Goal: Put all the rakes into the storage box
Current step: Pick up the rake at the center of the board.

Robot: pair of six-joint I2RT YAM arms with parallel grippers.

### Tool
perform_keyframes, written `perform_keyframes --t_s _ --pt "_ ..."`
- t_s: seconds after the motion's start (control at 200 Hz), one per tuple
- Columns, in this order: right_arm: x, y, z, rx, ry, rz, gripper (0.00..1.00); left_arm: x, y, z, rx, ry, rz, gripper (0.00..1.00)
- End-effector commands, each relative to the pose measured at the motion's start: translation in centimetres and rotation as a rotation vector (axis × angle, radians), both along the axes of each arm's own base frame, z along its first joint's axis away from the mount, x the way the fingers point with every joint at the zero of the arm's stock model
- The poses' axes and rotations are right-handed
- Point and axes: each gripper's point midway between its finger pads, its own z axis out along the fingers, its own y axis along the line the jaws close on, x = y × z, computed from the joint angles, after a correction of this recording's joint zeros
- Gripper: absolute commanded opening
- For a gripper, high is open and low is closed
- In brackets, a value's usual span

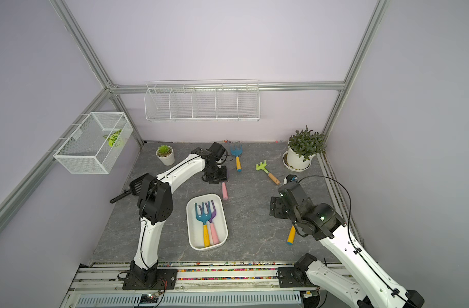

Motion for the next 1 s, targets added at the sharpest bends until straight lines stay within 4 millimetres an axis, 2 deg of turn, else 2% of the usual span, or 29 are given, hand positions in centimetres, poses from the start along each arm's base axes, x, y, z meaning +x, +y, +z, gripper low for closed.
perform_keyframes --t_s 0.0,0.13,0.32,0.63,0.995 --pt "-0.4 0.3 -1.2 0.058 0.027 -0.028 0.8 0.3 0.4 -1.1 0.042 0.009 -0.013 0.5" --pt "-0.6 0.8 -2.4 0.09 0.054 -0.036 0.8 0.4 0.3 -2.2 0.049 0.022 -0.008 0.48" --pt "-0.8 1.4 -3.1 0.134 0.061 -0.028 0.8 0.8 0.0 -2.8 0.046 0.021 -0.007 0.45" --pt "-1.3 1.2 -3.6 0.15 0.073 -0.045 0.8 1.2 -0.4 -4.1 0.098 0.024 -0.031 0.4" --pt "-2.0 0.7 -4.2 0.162 0.08 -0.069 0.8 1.2 0.1 -5.5 0.204 0.015 -0.079 0.31"
